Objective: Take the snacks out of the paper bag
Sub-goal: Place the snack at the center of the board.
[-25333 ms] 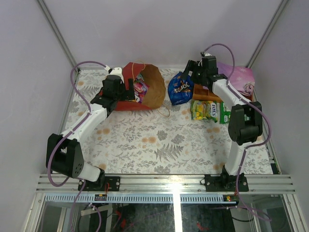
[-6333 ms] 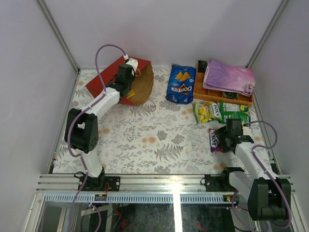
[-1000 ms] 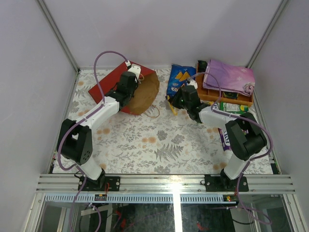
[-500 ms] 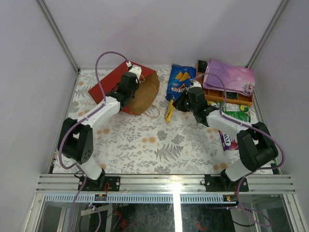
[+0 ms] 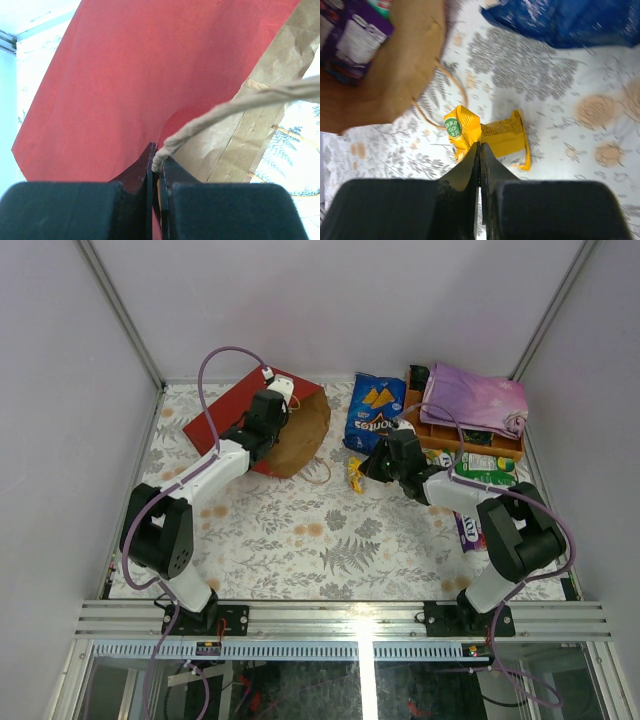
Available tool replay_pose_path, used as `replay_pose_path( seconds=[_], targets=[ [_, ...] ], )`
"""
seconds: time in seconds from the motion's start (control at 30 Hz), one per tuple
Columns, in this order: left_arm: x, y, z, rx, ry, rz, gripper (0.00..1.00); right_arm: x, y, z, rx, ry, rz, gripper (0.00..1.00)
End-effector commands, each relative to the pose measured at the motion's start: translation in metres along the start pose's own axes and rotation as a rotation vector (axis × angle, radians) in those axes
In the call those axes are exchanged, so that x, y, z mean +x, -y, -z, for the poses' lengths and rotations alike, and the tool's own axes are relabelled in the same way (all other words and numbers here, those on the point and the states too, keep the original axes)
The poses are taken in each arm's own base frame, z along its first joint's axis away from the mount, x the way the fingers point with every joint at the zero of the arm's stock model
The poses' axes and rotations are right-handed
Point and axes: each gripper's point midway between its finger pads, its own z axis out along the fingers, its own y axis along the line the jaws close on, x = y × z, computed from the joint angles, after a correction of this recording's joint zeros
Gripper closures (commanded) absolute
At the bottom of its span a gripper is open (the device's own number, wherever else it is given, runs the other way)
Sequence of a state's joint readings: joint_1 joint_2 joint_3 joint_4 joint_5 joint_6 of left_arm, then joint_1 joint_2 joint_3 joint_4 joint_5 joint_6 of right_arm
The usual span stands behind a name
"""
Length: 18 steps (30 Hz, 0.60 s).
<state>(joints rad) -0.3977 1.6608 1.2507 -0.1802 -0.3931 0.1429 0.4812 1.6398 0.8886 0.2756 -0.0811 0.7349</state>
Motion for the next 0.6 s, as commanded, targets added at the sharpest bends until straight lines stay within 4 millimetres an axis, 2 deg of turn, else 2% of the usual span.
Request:
replay_pose_path(
  seconds=[0.0,0.1,0.17,0.37,0.57],
  targets=[
    [-0.006,-0.001,-0.003,-0.019,0.006,0.008,1.0,-0.002,0.017,0.005,0.027,0.02,0.004,1.0],
    [-0.005,-0.001,-0.004,-0.02,0.002,0.006,1.0,-0.005,0.018,0.007,0.032,0.026,0.015,1.0],
    [-0.005,-0.001,-0.004,-0.02,0.002,0.004,1.0,-0.009,0.01,0.006,0.003,0.03,0.016,1.0],
    [-0.006,0.0,-0.004,-0.019,0.004,0.007,1.0,-0.027,-0.038,-0.002,-0.133,0.043,-0.025,1.0],
    [-0.004,0.0,-0.005,-0.024,-0.001,0.004,1.0,-0.028,-0.087,-0.019,-0.23,0.013,-0.032,1.0]
  ],
)
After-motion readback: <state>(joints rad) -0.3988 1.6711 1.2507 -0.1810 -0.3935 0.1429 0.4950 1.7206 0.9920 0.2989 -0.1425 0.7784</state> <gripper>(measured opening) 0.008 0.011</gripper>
